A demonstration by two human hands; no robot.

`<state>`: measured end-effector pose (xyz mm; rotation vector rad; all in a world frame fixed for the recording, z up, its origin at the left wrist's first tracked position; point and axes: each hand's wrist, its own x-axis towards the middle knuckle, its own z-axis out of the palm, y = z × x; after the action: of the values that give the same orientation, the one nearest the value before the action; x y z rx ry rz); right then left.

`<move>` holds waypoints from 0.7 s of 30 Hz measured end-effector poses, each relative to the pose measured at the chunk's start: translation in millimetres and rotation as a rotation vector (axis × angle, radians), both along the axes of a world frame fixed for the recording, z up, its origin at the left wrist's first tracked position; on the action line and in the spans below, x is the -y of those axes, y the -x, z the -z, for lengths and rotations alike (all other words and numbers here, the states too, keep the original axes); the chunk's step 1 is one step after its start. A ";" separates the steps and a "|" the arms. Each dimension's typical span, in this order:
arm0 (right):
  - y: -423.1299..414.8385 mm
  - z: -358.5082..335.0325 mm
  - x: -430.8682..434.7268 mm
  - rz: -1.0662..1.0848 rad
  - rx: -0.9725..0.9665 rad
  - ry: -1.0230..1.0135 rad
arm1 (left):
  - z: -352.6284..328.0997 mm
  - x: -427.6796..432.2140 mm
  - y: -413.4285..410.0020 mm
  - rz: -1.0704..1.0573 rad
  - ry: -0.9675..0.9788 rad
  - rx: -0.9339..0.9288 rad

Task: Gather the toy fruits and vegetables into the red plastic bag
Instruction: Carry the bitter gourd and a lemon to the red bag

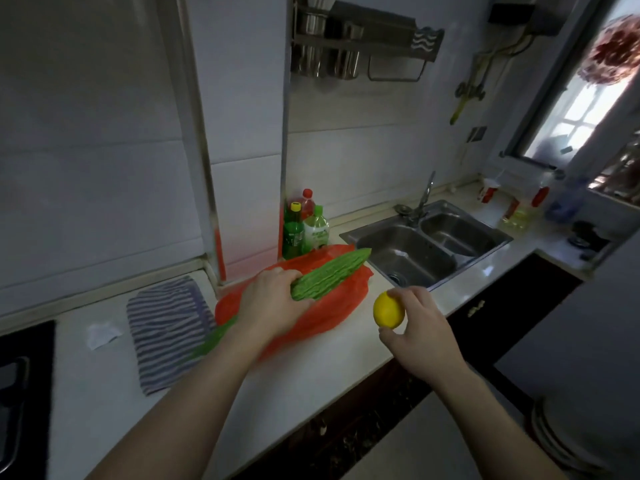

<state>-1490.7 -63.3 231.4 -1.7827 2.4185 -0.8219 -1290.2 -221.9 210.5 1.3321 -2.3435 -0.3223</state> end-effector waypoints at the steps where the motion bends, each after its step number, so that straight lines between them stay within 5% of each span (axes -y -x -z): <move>1: 8.0 0.4 9.7 0.006 -0.003 -0.008 | 1.1 9.5 7.8 0.002 -0.011 -0.011; 21: 164.6 31.5 169.2 -0.200 0.085 -0.064 | 21.2 110.9 154.7 -0.096 -0.165 -0.029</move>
<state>-1655.3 -232.5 199.9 -1.8857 2.1460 -0.7742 -1444.9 -332.9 189.3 1.5003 -2.2615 -0.5110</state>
